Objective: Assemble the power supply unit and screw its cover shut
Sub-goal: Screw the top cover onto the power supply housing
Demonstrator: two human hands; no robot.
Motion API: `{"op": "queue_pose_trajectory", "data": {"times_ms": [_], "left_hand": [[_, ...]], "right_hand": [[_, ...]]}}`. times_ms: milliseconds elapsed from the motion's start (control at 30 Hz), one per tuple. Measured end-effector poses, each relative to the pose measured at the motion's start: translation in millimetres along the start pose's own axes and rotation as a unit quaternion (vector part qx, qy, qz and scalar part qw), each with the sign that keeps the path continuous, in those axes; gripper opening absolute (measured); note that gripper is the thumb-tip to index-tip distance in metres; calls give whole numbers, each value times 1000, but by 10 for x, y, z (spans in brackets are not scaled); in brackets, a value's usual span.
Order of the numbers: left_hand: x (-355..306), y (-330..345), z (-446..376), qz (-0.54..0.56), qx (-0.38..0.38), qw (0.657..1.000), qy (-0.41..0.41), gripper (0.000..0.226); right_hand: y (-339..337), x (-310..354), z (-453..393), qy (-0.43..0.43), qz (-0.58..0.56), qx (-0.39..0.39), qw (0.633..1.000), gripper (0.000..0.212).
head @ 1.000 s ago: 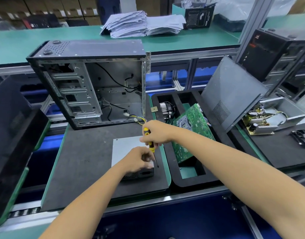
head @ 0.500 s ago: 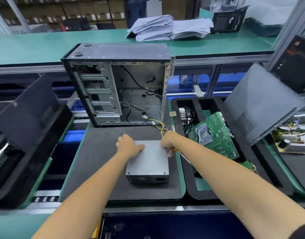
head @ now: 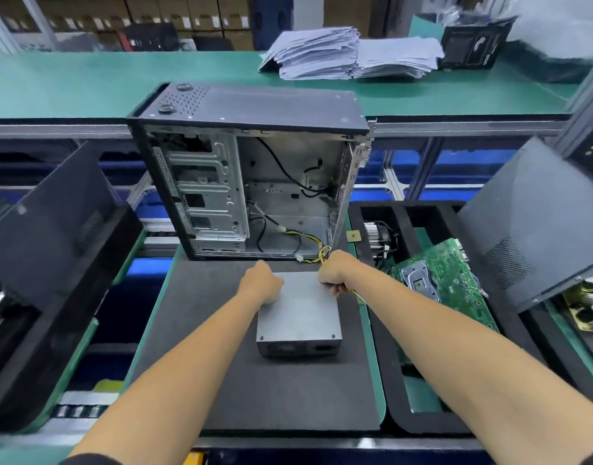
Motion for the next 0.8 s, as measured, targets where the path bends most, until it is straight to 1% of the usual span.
{"op": "queue_pose_trajectory", "data": {"times_ms": [67,133,200,233,300,333,367,433,500,533,600,667,733,800], "left_hand": [[6,-43,-57,-12,-3,1000,12,25],[16,-62,-100,-35,-4,999,23,20],[5,-79,-133,-60,13,998,30,18],[-5,-102,-147,-75,24,996,31,22],[-33,-126,-169,-105,38,993,28,41],[-68,-120,-178,-119,35,992,34,46],[-112,-92,-180,-139,25,989,48,47],[-227,15,-179,-198,22,975,96,46],[-327,170,-192,-238,49,960,138,49],[-351,245,-213,-246,59,956,151,49],[-362,343,-251,-252,49,951,174,47],[-335,391,-283,-253,36,948,191,45],[-304,413,-301,-251,27,945,206,44],[-288,422,-311,-249,19,944,217,42]], "right_hand": [[-29,41,-34,-5,-25,-1,1000,10],[-55,24,-73,-17,-52,17,998,16],[-88,-76,-128,-21,-132,29,991,15],[-108,-140,-168,-14,-188,29,982,14],[-132,-263,-221,6,-284,21,958,20],[-143,-318,-251,16,-314,9,949,20],[-132,-360,-277,26,-327,-1,945,20],[-73,-382,-292,49,-331,-12,942,17],[35,-359,-293,60,-331,10,942,14],[91,-344,-286,63,-331,29,941,14],[166,-331,-282,65,-325,52,942,22],[186,-346,-281,61,-317,54,945,25],[197,-335,-256,50,-313,48,947,18],[211,-348,-281,33,-307,24,951,24]]}}
Point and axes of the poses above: each hand's wrist, its own z-axis away from the middle knuckle, its own y-axis out of the palm, x = y × z, the point moved 2 cm from there along -z, towards the middle knuckle, and after that the axes turned 10 degrees about x, right-handed, at the moved point
